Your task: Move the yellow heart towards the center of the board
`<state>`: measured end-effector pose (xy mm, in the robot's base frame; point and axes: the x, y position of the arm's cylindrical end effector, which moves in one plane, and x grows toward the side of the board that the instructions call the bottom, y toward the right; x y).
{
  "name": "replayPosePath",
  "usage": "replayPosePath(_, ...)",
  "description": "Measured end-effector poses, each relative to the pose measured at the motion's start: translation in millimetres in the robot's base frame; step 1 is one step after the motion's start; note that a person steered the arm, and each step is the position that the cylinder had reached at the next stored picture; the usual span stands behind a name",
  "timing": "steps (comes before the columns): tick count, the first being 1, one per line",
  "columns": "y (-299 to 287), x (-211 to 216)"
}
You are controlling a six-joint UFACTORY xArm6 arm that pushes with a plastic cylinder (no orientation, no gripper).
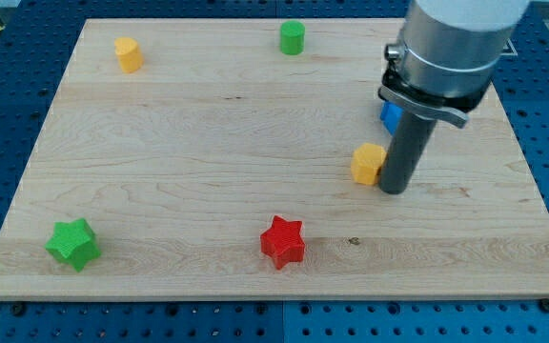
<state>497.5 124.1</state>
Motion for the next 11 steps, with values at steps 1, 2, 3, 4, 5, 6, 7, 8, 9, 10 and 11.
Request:
replayPosePath(1,4,-6)
replayPosePath(2,30,-7)
replayPosePath(3,6,-20)
replayPosePath(4,-16,-25)
replayPosePath(5,-16,-26)
replayPosePath(6,-37,-50)
replayPosePath(7,-66,-69)
replayPosePath(8,-88,-94)
replayPosePath(9,-120,-140)
replayPosePath(10,-151,-167)
replayPosePath(11,-152,-168)
